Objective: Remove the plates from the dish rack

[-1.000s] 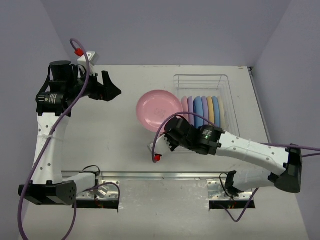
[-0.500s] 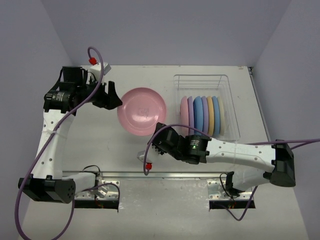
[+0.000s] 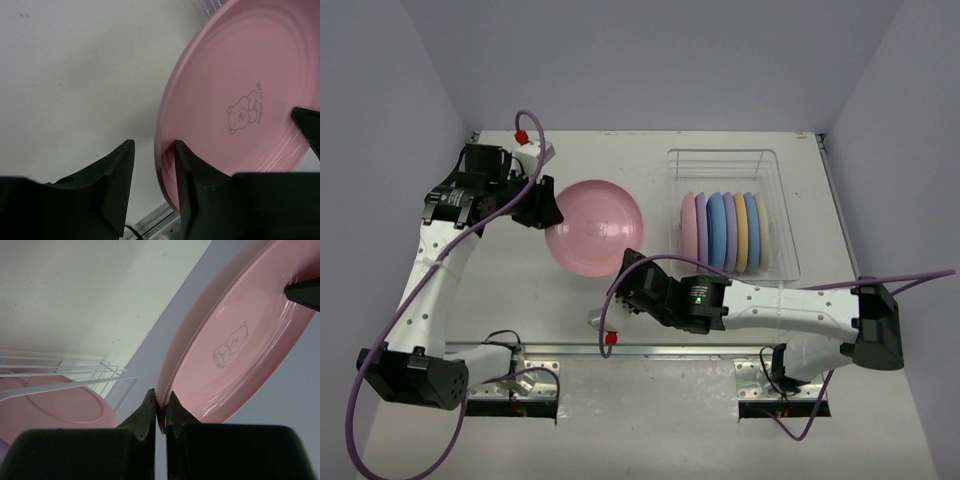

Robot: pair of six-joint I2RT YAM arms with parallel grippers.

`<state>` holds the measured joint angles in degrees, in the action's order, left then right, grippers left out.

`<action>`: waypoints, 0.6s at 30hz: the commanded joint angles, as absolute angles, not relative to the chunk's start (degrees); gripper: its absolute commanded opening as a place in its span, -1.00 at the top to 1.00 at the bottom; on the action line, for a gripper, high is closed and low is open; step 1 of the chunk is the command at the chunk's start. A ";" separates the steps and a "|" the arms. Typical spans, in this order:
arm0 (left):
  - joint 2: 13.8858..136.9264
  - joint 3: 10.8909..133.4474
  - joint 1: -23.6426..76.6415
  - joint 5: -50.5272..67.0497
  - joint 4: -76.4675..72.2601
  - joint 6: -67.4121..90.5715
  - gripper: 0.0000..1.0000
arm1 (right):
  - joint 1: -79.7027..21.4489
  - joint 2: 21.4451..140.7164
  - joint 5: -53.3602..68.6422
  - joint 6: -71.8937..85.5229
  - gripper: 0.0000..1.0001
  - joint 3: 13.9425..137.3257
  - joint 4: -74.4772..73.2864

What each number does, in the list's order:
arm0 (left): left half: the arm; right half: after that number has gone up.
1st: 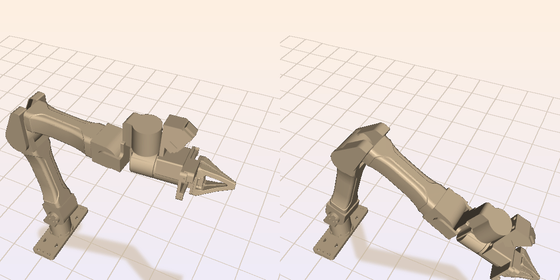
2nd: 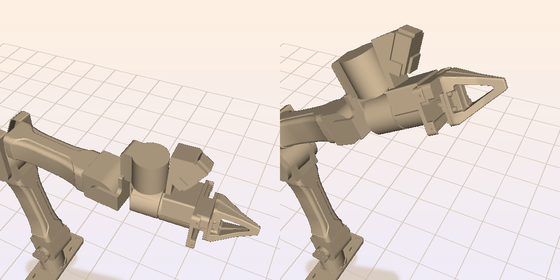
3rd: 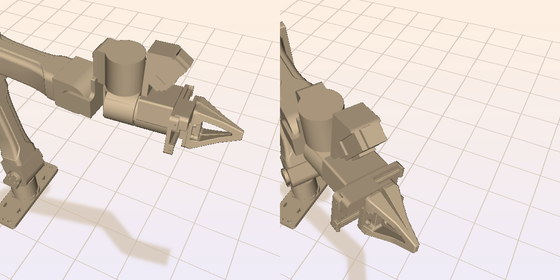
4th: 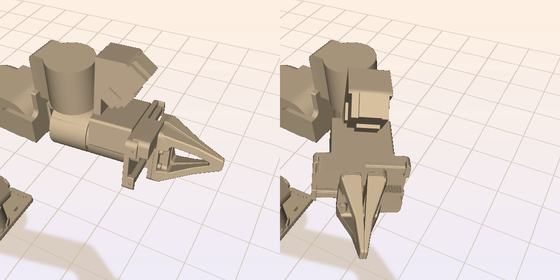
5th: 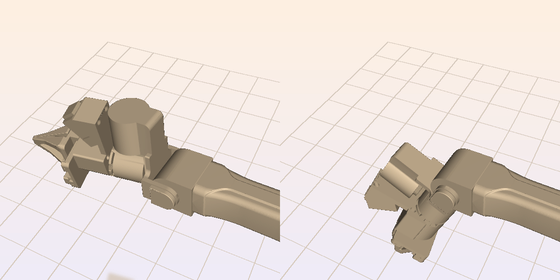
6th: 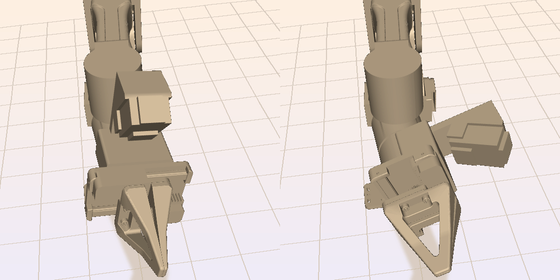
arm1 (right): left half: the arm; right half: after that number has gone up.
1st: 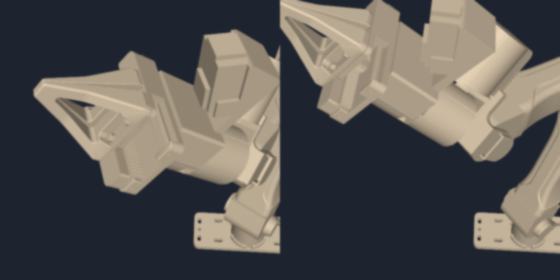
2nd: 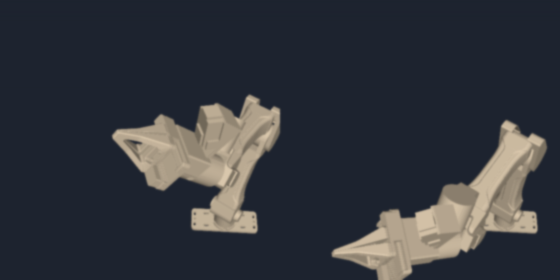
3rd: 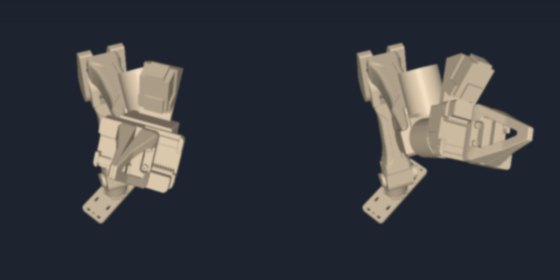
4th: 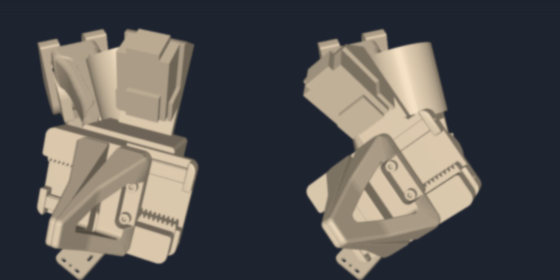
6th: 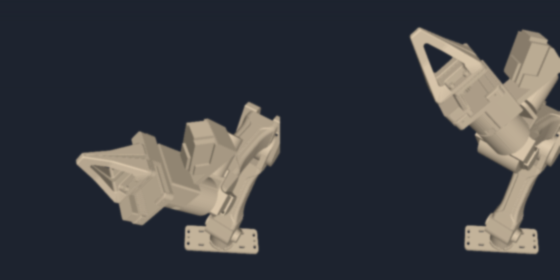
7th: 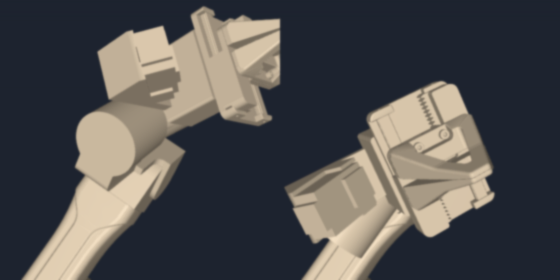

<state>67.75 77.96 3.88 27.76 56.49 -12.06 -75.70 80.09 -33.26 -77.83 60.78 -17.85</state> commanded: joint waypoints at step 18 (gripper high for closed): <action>77.70 82.93 -9.40 32.67 45.05 -4.36 1.00 | -63.89 72.63 -31.22 -53.85 -0.98 70.00 -24.99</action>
